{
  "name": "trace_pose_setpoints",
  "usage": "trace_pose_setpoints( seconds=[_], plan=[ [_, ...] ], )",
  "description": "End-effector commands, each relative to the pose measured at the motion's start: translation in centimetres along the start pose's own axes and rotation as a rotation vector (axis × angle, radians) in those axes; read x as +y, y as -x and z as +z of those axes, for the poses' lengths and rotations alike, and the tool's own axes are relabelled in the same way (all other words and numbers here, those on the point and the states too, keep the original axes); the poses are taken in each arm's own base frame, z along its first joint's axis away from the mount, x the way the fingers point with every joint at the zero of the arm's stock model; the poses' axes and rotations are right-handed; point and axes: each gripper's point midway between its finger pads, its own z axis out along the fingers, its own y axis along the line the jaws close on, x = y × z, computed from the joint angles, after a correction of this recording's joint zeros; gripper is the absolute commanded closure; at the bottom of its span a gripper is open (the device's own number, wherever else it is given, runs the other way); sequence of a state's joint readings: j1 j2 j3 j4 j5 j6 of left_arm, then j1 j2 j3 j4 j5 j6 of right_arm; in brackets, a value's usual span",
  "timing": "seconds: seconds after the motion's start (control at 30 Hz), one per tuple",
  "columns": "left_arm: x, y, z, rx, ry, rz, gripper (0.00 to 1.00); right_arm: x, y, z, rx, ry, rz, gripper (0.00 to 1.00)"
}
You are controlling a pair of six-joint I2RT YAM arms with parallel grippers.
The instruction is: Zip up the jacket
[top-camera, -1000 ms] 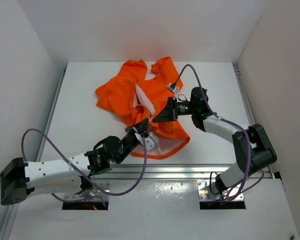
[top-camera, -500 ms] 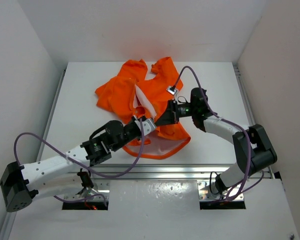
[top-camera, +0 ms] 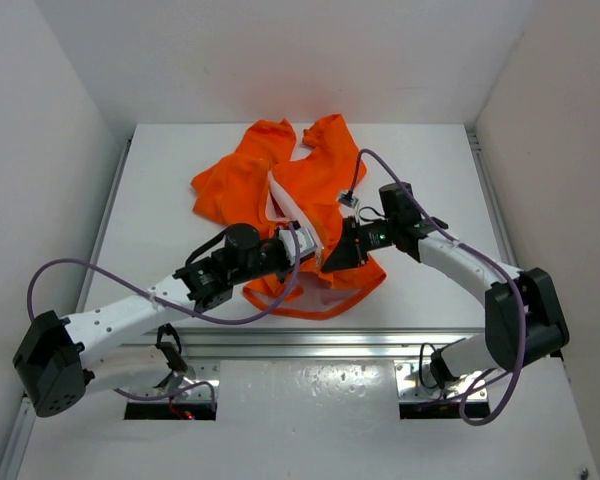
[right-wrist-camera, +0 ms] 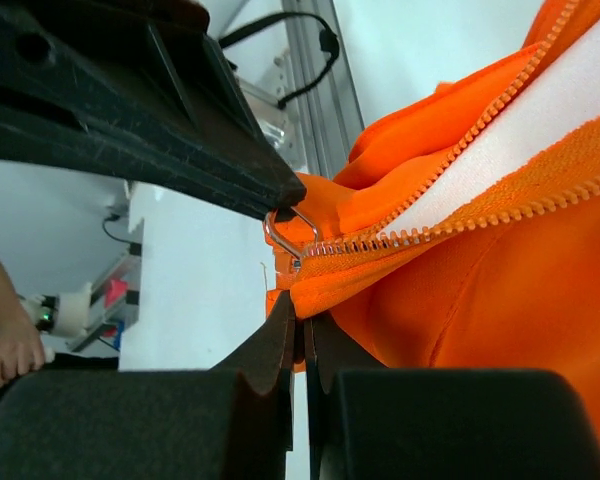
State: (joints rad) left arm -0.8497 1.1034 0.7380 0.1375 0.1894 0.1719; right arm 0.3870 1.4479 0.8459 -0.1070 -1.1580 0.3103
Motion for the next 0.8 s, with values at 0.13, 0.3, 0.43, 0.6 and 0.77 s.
trace_pose_setpoints(
  seconds=[0.13, 0.3, 0.43, 0.6, 0.77],
  plan=[
    [0.1, 0.4, 0.2, -0.028, -0.042, -0.015, 1.0, 1.3, -1.2, -1.2, 0.042, -0.01, -0.034, 1.0],
    [-1.7, -0.7, 0.5, -0.009, -0.137, -0.027, 1.0, -1.1, -1.5, -2.3, -0.007, -0.145, 0.021, 1.0],
    [-4.2, -2.9, 1.1, 0.04, -0.28, -0.024, 1.0, -1.7, -2.3, -2.6, 0.008, -0.186, 0.038, 0.88],
    [-6.4, -5.6, 2.3, 0.111, -0.425, -0.082, 1.0, -2.2, -2.1, -3.4, 0.003, -0.267, 0.019, 0.59],
    [-5.9, -6.5, 3.5, 0.135, -0.42, -0.16, 1.0, -1.4, -1.8, -4.1, -0.132, -0.298, 0.003, 0.6]
  ],
)
